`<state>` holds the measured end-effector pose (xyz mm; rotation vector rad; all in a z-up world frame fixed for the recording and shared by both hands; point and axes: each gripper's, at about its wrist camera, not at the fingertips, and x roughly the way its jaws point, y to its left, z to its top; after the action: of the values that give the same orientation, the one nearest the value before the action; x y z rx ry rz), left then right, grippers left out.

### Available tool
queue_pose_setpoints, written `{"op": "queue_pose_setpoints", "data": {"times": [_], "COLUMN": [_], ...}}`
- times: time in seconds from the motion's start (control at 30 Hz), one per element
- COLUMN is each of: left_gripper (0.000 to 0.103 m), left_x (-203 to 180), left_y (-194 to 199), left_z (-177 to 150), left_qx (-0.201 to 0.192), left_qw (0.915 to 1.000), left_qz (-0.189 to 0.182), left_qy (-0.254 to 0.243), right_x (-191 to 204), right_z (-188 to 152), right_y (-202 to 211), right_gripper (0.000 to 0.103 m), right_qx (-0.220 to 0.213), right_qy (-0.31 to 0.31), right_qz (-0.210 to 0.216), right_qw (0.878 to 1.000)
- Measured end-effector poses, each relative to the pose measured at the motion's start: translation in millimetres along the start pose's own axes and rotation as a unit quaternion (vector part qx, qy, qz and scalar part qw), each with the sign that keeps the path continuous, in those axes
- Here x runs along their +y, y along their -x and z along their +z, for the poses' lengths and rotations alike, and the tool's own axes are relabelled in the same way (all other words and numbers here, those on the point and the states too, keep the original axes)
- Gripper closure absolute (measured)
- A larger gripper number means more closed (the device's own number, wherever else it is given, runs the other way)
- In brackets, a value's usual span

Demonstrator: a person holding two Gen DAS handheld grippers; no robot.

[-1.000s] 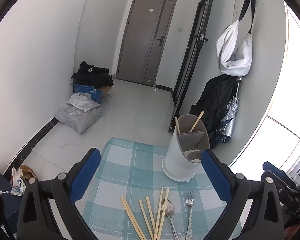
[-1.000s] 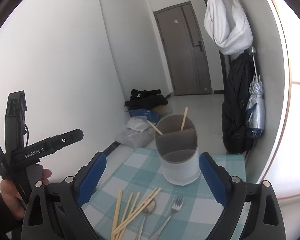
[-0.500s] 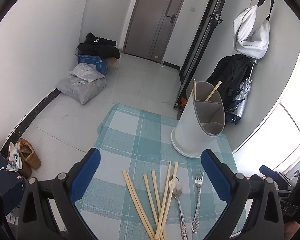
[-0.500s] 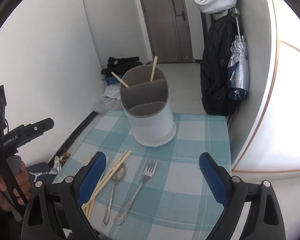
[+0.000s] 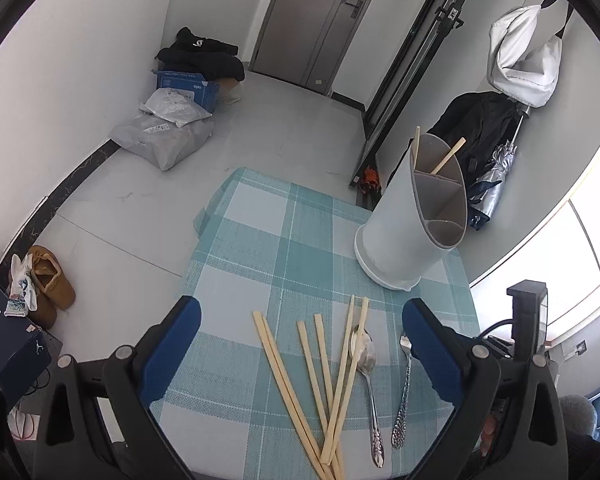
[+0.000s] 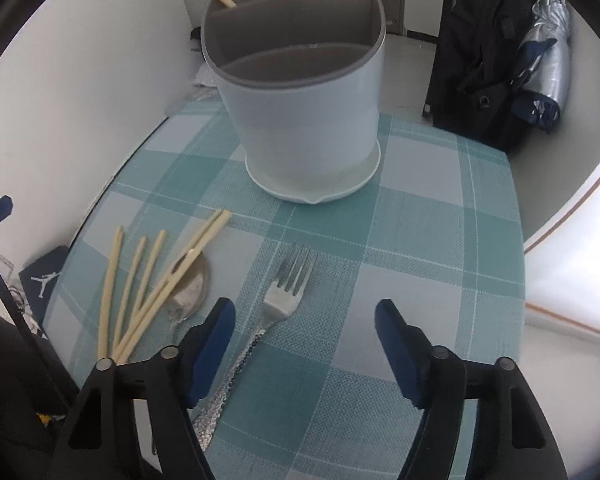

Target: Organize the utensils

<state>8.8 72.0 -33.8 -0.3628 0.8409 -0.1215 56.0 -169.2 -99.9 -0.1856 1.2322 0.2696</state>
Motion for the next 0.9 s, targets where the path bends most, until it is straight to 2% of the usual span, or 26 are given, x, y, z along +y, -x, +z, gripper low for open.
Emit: {"op": "queue_pose_setpoints", "data": {"times": [0.07, 0.17, 0.3, 0.43, 0.5, 0.6, 0.63, 0.7, 0.9], "left_gripper": [0.004, 0.004, 0.004, 0.004, 0.004, 0.004, 0.004, 0.004, 0.004], "left_x": [-1, 1, 5, 6, 8, 12, 13, 13, -3], "left_y": [0, 0, -3, -2, -1, -1, -2, -3, -5], "left_z": [1, 1, 4, 5, 6, 6, 5, 5, -5], "left_qx": [-0.002, 0.0, 0.005, 0.0, -0.005, -0.004, -0.001, 0.003, 0.036], "left_qw": [1.0, 1.0, 1.0, 1.0, 0.9999, 0.9998, 0.9998, 0.9998, 0.9989], "left_qz": [0.003, 0.005, 0.005, 0.009, 0.014, 0.016, 0.016, 0.014, -0.023], "left_qy": [-0.005, -0.003, 0.006, 0.004, 0.006, 0.011, 0.013, 0.012, -0.017], "right_x": [0, 1, 7, 14, 18, 29, 30, 32, 23], "right_z": [0, 3, 10, 15, 15, 16, 16, 17, 17], "right_y": [-7, -14, -20, -24, -23, -24, -24, -24, -20], "right_gripper": [0.044, 0.044, 0.044, 0.05, 0.069, 0.072, 0.078, 0.079, 0.083], "right_qx": [0.0, 0.001, -0.003, -0.004, -0.008, -0.012, -0.013, -0.012, -0.015], "right_qy": [-0.007, -0.02, -0.023, -0.022, -0.032, -0.015, -0.013, -0.015, -0.03], "right_qz": [-0.002, 0.004, -0.012, -0.038, -0.037, -0.053, -0.053, -0.048, -0.029], "right_qw": [1.0, 1.0, 1.0, 0.999, 0.999, 0.998, 0.998, 0.999, 0.999]}}
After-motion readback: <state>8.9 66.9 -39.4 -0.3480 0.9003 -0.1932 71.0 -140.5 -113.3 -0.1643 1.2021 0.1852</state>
